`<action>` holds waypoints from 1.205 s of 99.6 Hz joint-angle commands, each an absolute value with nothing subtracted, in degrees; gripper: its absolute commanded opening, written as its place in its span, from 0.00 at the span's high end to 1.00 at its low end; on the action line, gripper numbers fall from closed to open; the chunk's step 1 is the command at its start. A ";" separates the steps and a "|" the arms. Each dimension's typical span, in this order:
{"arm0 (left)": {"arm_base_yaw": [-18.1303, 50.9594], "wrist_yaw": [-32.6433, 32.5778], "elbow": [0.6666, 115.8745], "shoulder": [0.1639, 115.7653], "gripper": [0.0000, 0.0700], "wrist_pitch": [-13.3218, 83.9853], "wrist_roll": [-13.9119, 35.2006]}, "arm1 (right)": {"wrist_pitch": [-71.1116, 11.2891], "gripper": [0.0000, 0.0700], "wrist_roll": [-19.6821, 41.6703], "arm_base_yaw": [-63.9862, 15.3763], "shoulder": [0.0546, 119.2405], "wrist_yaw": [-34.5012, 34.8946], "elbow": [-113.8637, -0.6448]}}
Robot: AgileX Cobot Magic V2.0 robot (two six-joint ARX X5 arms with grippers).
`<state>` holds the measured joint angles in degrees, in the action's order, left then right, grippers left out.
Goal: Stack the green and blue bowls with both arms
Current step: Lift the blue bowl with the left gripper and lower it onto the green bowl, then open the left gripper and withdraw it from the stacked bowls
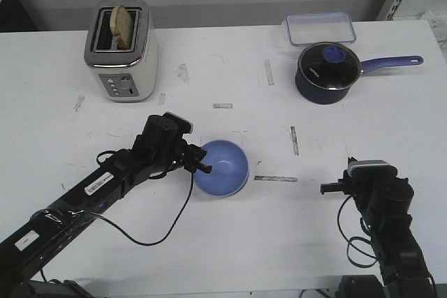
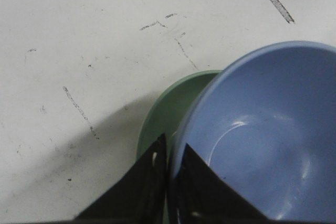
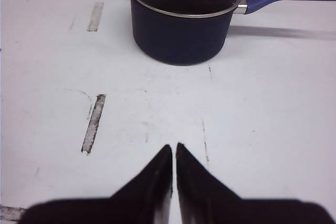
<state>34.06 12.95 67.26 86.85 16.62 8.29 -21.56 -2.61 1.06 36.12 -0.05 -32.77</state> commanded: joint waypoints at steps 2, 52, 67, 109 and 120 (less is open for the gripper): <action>34.74 13.10 68.29 88.14 1.00 16.03 8.54 | -21.06 1.00 -2.85 0.93 36.47 0.01 -32.88; 34.81 13.10 68.64 88.20 0.15 13.63 9.85 | -21.06 1.00 -2.85 0.93 36.47 0.01 -32.88; 34.44 13.10 71.68 87.77 0.11 15.70 11.42 | -21.04 1.00 -2.87 0.93 36.47 0.01 -32.88; 26.94 6.70 83.20 80.95 0.81 26.59 4.49 | -20.88 1.00 -2.87 0.93 36.45 -0.01 -32.88; 23.27 1.54 83.18 77.65 1.00 30.35 0.91 | -20.53 1.00 -2.87 0.95 36.42 -0.03 -32.88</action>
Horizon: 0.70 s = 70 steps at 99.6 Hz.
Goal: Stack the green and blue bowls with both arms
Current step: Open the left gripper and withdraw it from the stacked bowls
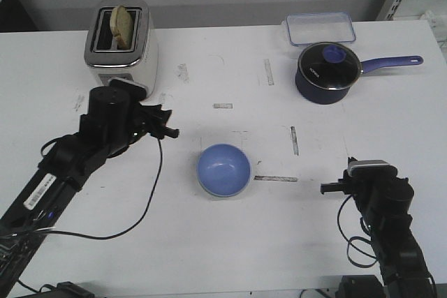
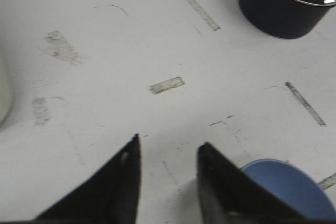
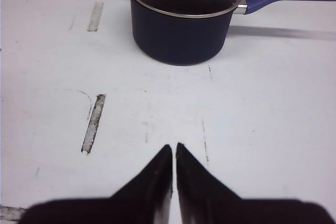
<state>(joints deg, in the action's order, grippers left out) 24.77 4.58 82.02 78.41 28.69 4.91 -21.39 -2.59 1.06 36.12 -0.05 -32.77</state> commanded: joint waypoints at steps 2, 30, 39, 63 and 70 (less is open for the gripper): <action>22.52 0.23 83.15 77.06 1.00 31.33 0.05 | -20.40 1.00 -2.87 0.95 36.42 -0.03 -32.88; 9.28 -3.40 71.11 65.17 1.00 31.00 -4.93 | -19.70 1.00 -2.81 0.95 36.42 -0.03 -32.88; 5.67 -2.61 61.89 58.46 1.00 24.73 -4.89 | -19.70 1.00 -2.83 0.95 36.42 -0.05 -32.88; 0.49 -2.52 39.92 40.80 1.00 10.33 -2.15 | -19.73 1.00 -2.81 0.99 36.42 -0.03 -32.88; -0.14 -2.57 35.99 36.97 1.00 8.93 -1.96 | -20.25 1.00 -2.79 0.99 36.25 -0.05 -32.88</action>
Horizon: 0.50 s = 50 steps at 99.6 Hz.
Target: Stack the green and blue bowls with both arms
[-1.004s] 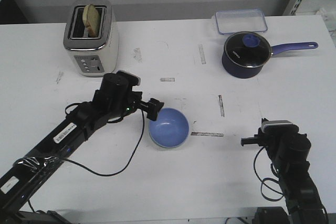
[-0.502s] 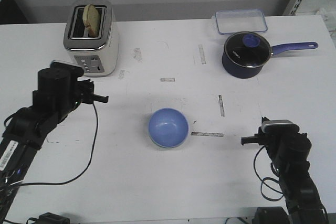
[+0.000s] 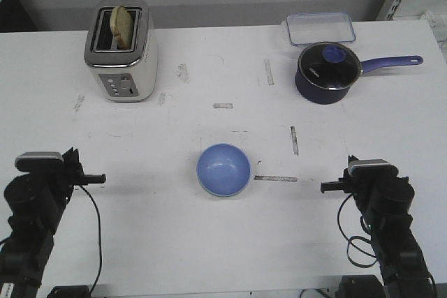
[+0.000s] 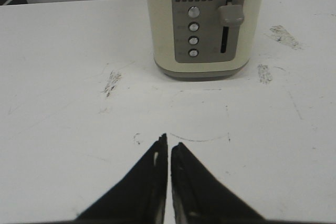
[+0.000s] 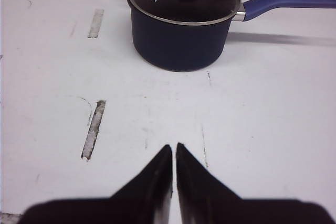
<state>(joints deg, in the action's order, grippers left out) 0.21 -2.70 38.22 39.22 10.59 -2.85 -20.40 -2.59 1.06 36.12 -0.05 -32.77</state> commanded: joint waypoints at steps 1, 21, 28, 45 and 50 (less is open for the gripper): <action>-0.19 -2.59 35.51 36.51 1.00 8.86 -1.85 | -20.40 1.00 -2.79 0.99 36.12 -0.03 -32.88; -0.40 -2.63 30.98 30.72 1.00 8.93 -0.60 | -21.52 1.00 -2.83 0.99 28.91 -0.43 -30.72; -0.40 -2.63 30.98 30.30 1.00 8.71 -0.60 | -21.69 1.00 -2.76 0.99 25.67 -1.76 -29.08; -0.40 -2.66 30.98 30.24 1.00 7.60 -0.62 | -21.32 1.00 -1.93 0.99 18.85 -2.61 -26.52; -0.40 -2.63 31.00 30.24 1.00 7.51 -0.60 | -20.53 1.00 -1.93 0.99 17.74 -2.63 -26.52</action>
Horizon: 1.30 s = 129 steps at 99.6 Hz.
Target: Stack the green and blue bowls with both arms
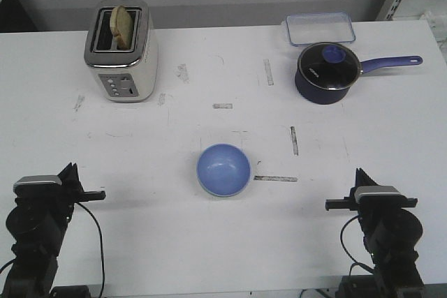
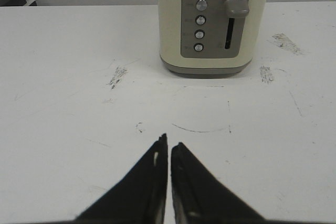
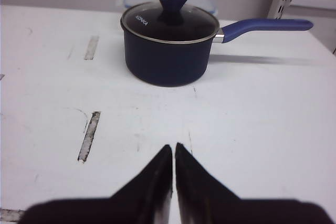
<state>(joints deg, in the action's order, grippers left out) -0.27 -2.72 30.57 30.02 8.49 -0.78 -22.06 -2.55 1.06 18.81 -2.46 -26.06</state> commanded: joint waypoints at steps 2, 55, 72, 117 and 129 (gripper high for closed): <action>-0.40 -2.63 31.00 30.24 1.00 7.51 -0.58 | -20.27 1.00 -1.93 0.99 17.39 -2.63 -26.52; -0.40 -2.63 31.00 27.11 1.00 7.38 -0.60 | -19.66 1.00 -1.93 0.99 16.47 -2.66 -26.55; -0.40 -2.63 31.00 25.89 1.00 7.38 -0.60 | -19.66 1.00 -1.93 0.99 16.47 -2.66 -26.55; -0.36 -2.66 25.91 16.25 1.00 7.22 -0.58 | -19.64 1.00 -1.93 0.99 16.47 -2.66 -26.55; -0.36 -1.32 19.88 11.14 1.00 6.00 -0.60 | -19.64 1.00 -1.93 0.99 16.47 -2.66 -26.55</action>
